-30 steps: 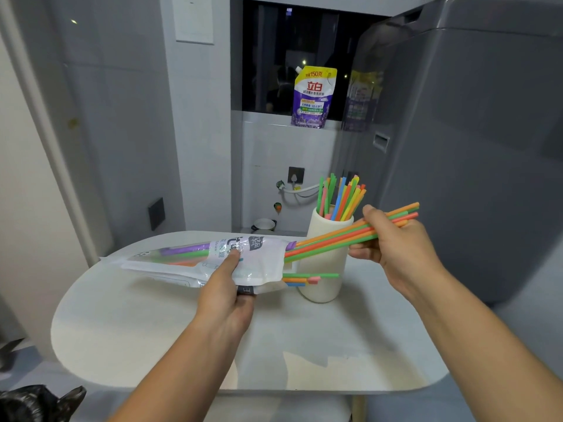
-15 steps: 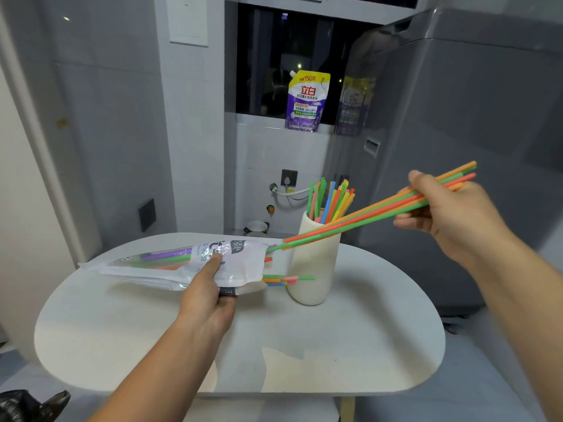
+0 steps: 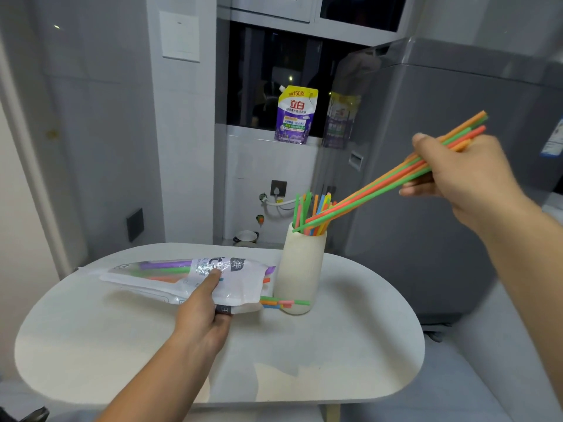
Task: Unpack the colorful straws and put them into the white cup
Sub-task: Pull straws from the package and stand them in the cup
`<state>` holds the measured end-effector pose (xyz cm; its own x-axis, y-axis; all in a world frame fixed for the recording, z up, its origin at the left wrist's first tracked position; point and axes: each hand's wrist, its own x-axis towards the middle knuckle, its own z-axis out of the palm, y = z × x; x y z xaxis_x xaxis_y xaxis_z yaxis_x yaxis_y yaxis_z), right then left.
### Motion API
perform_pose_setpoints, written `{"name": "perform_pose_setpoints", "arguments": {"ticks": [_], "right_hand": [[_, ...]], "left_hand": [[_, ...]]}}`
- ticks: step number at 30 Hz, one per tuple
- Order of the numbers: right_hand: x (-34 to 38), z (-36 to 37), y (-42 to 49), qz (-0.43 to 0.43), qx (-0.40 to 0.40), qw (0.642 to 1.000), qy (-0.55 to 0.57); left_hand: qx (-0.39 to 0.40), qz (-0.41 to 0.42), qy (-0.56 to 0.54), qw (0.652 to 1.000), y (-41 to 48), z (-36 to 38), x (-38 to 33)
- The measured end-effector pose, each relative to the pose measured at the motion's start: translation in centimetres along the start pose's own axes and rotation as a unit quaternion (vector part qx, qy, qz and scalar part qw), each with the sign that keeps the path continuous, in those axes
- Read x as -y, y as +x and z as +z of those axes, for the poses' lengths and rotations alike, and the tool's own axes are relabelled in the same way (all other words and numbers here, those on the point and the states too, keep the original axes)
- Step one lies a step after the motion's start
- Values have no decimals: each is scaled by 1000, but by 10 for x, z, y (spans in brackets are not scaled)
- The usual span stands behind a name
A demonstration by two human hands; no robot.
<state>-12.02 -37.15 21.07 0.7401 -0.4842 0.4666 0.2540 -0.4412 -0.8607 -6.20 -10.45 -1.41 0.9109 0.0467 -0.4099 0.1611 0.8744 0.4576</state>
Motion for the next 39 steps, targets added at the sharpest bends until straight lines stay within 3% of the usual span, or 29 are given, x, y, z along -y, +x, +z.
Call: {"name": "perform_pose_setpoints", "arguments": {"ticks": [6,23,39], "right_hand": [[12,12,6,-17,16,999,-46],[17,20,10,16,-40,994,-105],[15,57,22,29,43,986,-158]], "left_hand": [[8,6,-5,1000,-1,-2,-1],[24,6,25,999,0,-4,0],[26,6,30,999,-1,-4,0]]}}
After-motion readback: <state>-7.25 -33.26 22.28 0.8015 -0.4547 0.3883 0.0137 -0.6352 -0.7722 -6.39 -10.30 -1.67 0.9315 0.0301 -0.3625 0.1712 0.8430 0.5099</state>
